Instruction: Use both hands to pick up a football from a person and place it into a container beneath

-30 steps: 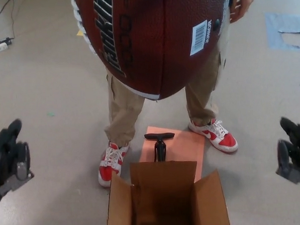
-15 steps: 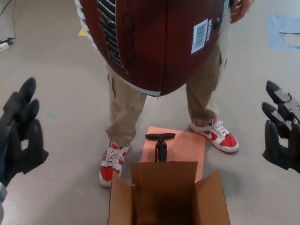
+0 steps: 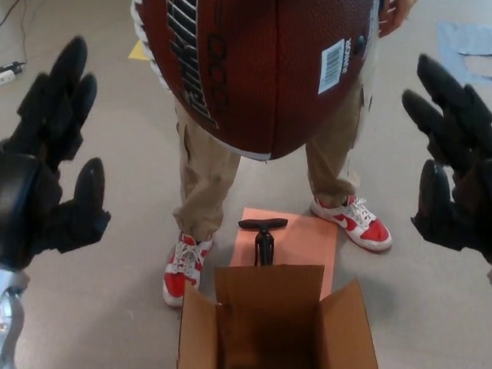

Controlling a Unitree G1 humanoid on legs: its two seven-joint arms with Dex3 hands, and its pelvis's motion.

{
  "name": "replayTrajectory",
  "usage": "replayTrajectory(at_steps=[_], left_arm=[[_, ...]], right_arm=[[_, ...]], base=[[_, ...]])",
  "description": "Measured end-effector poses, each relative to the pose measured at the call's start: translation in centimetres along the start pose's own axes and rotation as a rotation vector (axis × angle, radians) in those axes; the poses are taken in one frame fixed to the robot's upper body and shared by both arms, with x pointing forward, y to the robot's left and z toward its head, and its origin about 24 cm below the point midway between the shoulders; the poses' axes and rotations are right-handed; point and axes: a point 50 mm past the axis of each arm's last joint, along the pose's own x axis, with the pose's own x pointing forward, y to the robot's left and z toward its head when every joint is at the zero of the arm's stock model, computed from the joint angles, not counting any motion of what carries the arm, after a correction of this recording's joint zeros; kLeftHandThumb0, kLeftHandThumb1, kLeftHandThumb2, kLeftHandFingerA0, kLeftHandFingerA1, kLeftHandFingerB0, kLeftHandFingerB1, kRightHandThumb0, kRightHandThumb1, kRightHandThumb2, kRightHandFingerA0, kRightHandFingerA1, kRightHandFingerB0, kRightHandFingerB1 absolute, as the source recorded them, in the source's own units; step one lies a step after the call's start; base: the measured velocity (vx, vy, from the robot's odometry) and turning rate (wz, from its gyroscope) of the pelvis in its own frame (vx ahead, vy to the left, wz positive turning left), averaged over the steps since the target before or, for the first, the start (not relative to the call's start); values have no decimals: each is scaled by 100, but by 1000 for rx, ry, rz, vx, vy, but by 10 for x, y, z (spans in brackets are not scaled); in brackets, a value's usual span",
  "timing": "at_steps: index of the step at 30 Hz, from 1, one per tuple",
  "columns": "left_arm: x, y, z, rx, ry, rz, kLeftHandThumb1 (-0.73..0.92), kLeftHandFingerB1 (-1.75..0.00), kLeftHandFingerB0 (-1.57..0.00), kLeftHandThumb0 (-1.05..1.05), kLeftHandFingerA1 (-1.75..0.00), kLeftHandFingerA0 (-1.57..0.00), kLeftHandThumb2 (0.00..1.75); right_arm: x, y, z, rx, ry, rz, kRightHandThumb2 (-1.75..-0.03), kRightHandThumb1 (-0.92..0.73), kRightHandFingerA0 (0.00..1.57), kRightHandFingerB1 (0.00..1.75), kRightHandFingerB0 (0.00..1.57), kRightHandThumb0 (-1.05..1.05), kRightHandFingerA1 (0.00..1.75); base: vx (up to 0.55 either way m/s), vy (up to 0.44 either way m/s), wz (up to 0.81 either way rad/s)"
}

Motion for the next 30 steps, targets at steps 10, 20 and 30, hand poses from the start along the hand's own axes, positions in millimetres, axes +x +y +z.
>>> replayTrajectory(at_steps=[10, 20, 30], left_arm=[[20, -24, 70, -60, -282, -60, 89, 0, 0, -89, -5, 0, 73], [34, -34, 107, -156, -405, -21, 75, -3, 0, -97, -10, 0, 111], [43, -44, 113, -240, -380, 23, 86, -9, 0, -90, -14, 0, 117]], right_arm=[[17, 24, 66, 87, -268, 59, -108, -75, 8, 17, 7, -90, 19], [29, 36, 98, 160, -359, 51, -108, -78, 9, 10, 9, -94, 14], [42, 49, 106, 200, -348, 11, -101, -78, 0, 12, 0, -82, 9]], base=[[0, 0, 0], [0, 0, 0], [0, 0, 0]])
